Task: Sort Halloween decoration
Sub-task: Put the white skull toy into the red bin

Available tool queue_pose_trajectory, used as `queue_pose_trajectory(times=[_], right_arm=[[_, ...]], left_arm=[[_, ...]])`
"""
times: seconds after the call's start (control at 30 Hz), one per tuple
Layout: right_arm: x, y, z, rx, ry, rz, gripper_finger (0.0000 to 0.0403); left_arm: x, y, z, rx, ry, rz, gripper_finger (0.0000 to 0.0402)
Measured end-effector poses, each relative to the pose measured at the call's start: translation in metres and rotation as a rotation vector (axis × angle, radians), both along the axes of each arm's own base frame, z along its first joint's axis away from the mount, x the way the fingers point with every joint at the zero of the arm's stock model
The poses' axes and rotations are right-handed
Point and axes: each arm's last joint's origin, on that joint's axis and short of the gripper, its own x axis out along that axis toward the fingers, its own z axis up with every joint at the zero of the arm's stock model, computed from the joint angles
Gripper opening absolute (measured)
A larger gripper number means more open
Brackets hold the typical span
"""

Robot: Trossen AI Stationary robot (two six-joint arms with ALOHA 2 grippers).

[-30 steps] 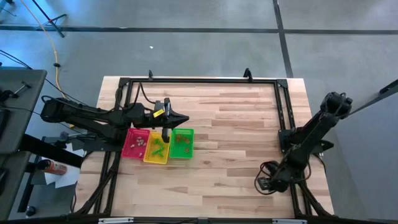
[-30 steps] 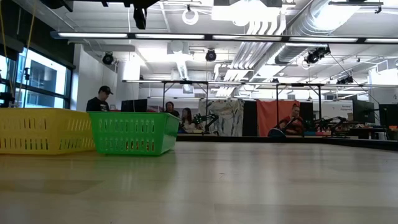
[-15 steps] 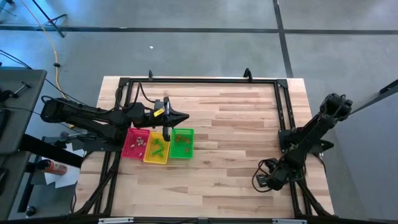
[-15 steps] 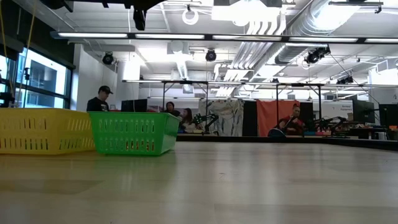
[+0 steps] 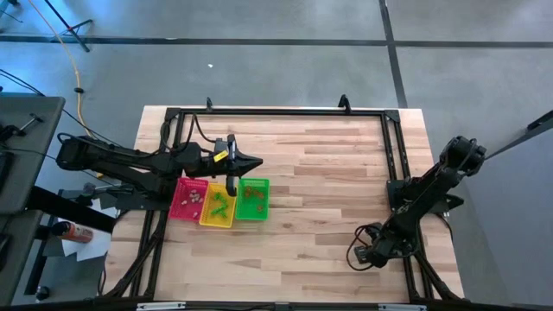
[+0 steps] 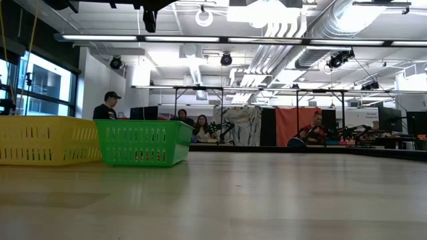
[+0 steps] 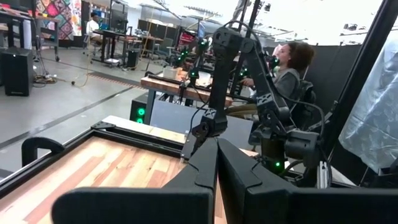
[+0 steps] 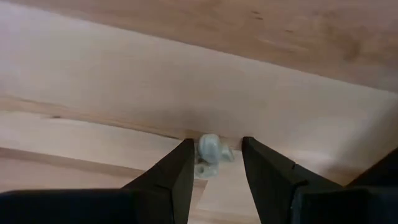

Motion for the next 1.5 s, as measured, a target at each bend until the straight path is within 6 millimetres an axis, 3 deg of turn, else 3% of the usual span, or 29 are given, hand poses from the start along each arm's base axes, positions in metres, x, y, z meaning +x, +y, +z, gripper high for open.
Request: queue_pose_trajectory(times=[0.43,0.9,1.5], right_arm=[[0.005,-0.006,-0.004,-0.037,0.031,-0.067,0.0131],[0.005,-0.007,-0.005,-0.046,0.028,-0.063,0.0049],[0.005,-0.007,-0.003,-0.035,-0.004,-0.015,0.0046]], left_arm=[[0.0,0.008,-0.002,0.0,0.019,0.031,0.0],[0.0,0.011,-0.002,0.0,0.022,0.045,0.0],[0.0,0.012,-0.003,0.0,0.035,0.049,0.0]])
